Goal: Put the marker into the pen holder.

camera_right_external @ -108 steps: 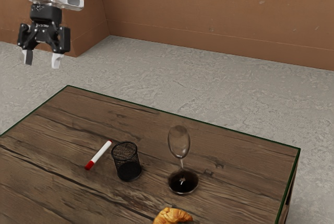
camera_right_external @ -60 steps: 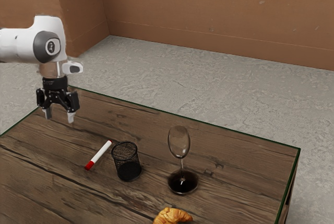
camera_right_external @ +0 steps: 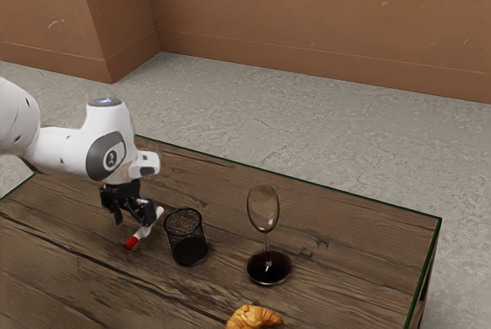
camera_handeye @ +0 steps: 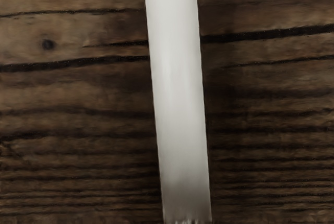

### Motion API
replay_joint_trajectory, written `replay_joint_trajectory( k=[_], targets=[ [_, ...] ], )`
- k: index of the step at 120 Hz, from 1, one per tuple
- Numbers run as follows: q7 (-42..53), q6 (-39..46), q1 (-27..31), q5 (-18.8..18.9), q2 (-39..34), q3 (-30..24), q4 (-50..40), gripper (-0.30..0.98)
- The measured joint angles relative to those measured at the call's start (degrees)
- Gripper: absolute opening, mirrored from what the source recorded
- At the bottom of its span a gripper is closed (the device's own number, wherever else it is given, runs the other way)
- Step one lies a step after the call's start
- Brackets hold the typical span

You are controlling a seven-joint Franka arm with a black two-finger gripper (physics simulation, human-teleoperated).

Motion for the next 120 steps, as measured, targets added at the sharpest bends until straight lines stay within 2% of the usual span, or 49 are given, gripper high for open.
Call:
replay_joint_trajectory(
  k=[22, 55, 88, 102, 120],
  targets=[
    [0.94, 2.51, -0.86, -0.57, -0.16, 0.04, -2.39, 0.63],
    [2.00, 3.95, -1.25, -0.63, -0.22, 0.05, -3.02, 0.24],
    [2.48, 4.49, -1.25, -0.34, -0.28, 0.08, -3.17, -0.01],
    [2.16, 4.45, -0.96, 1.26, -3.45, 0.17, -2.72, -0.06],
    [1.44, 2.20, -0.46, 6.13, -9.53, 0.36, 0.76, -0.09]
  ],
)
